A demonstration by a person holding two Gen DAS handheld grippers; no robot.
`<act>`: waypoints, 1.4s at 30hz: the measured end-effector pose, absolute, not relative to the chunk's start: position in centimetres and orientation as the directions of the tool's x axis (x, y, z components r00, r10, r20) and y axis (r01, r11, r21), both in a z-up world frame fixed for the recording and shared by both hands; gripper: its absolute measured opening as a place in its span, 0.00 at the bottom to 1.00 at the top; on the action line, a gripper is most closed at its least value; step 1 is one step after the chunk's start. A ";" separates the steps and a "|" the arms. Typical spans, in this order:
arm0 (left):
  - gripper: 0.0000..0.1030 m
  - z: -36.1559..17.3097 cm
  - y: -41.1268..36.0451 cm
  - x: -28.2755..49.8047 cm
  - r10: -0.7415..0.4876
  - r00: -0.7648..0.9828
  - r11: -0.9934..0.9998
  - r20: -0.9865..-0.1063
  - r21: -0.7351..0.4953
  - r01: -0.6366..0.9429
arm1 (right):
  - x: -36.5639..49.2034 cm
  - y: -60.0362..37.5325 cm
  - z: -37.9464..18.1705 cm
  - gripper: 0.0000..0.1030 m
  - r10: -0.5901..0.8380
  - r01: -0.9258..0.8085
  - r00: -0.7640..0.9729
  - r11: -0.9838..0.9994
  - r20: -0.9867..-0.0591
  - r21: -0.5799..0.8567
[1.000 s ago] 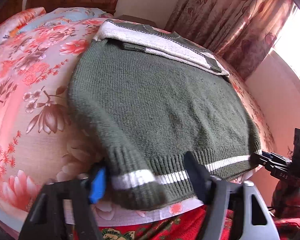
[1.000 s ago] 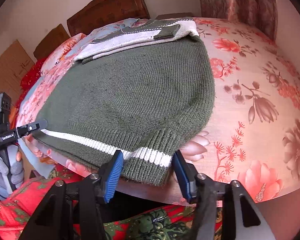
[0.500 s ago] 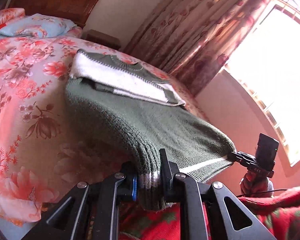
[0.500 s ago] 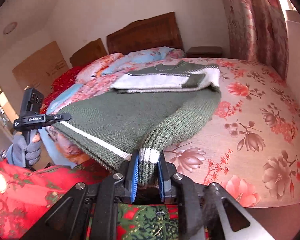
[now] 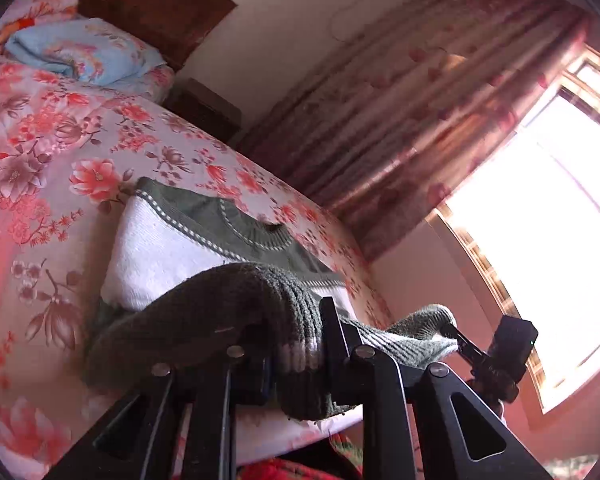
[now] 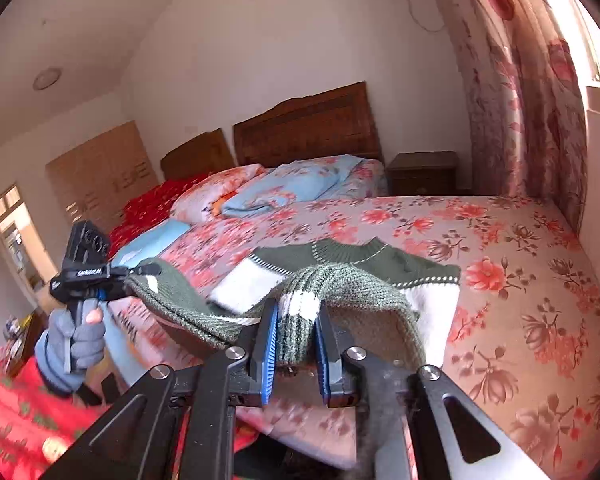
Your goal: Fold small clothes
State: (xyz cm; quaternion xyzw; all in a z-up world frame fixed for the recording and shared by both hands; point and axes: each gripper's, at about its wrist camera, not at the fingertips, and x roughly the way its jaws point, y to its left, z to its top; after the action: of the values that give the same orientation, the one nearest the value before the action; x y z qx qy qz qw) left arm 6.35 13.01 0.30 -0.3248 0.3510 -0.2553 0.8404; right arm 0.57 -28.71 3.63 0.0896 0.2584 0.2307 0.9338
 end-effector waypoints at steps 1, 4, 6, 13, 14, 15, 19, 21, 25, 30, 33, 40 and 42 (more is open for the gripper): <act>0.68 -0.8 13.2 8.3 -0.642 0.629 0.651 -0.438 -0.745 0.146 | 2.8 -29.3 3.1 0.20 0.442 -0.328 0.777 0.892 -0.448 0.311; 1.00 -3.5 13.8 11.7 -0.571 0.642 0.673 -0.511 -0.739 0.010 | 8.6 -30.5 0.4 0.32 0.300 -0.147 0.762 0.943 -0.574 0.297; 1.00 -4.4 14.5 11.6 -0.539 0.657 0.684 -0.527 -0.729 -0.023 | 10.1 -31.3 -1.6 0.32 0.336 -0.126 0.712 0.925 -0.616 0.358; 1.00 -5.6 15.8 9.5 -0.466 0.667 0.774 -0.581 -0.633 -0.011 | 8.8 -33.2 -4.7 0.32 0.230 -0.076 0.700 0.965 -0.676 0.250; 1.00 -5.5 15.4 9.6 -0.454 0.665 0.795 -0.593 -0.607 0.002 | 8.9 -33.1 -4.6 0.32 0.214 -0.082 0.702 0.972 -0.679 0.221; 1.00 -5.4 14.9 9.7 -0.441 0.663 0.815 -0.605 -0.579 0.014 | 9.2 -32.9 -4.3 0.32 0.200 -0.092 0.708 0.977 -0.677 0.192; 1.00 -4.7 12.5 10.2 -0.373 0.658 0.899 -0.655 -0.431 0.081 | 12.0 -32.2 -3.9 0.32 0.216 -0.169 0.699 0.976 -0.681 0.137; 1.00 -4.6 11.6 10.7 -0.333 0.658 0.929 -0.675 -0.357 0.103 | 14.1 -31.9 -4.1 0.32 0.216 -0.189 0.685 0.975 -0.696 0.117; 1.00 -4.8 11.7 13.0 -0.276 0.647 0.955 -0.711 -0.281 0.099 | 17.7 -31.8 -4.7 0.32 0.223 -0.211 0.659 0.971 -0.719 0.108; 1.00 -5.3 13.2 16.1 -0.252 0.621 0.960 -0.742 -0.274 0.062 | 19.8 -31.3 -5.6 0.30 0.258 -0.251 0.621 0.960 -0.740 0.125; 1.00 -6.2 14.2 18.1 -0.280 0.591 0.948 -0.757 -0.316 0.044 | 19.9 -31.0 -6.5 0.29 0.246 -0.257 0.614 0.961 -0.750 0.104; 1.00 -6.0 13.4 20.2 -0.307 0.572 0.940 -0.761 -0.335 0.060 | 20.2 -31.9 -6.9 0.27 0.284 -0.262 0.608 0.953 -0.741 0.150; 1.00 -5.8 12.8 20.3 -0.304 0.578 0.944 -0.757 -0.319 0.078 | 20.1 -31.7 -6.8 0.27 0.280 -0.269 0.610 0.953 -0.741 0.138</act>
State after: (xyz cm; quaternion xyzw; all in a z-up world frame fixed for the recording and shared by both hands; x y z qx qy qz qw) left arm 20.27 12.76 -5.79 -0.1264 0.4464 -0.1088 0.8791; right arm 20.12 -31.72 -6.82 0.0063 0.4142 0.1530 0.8972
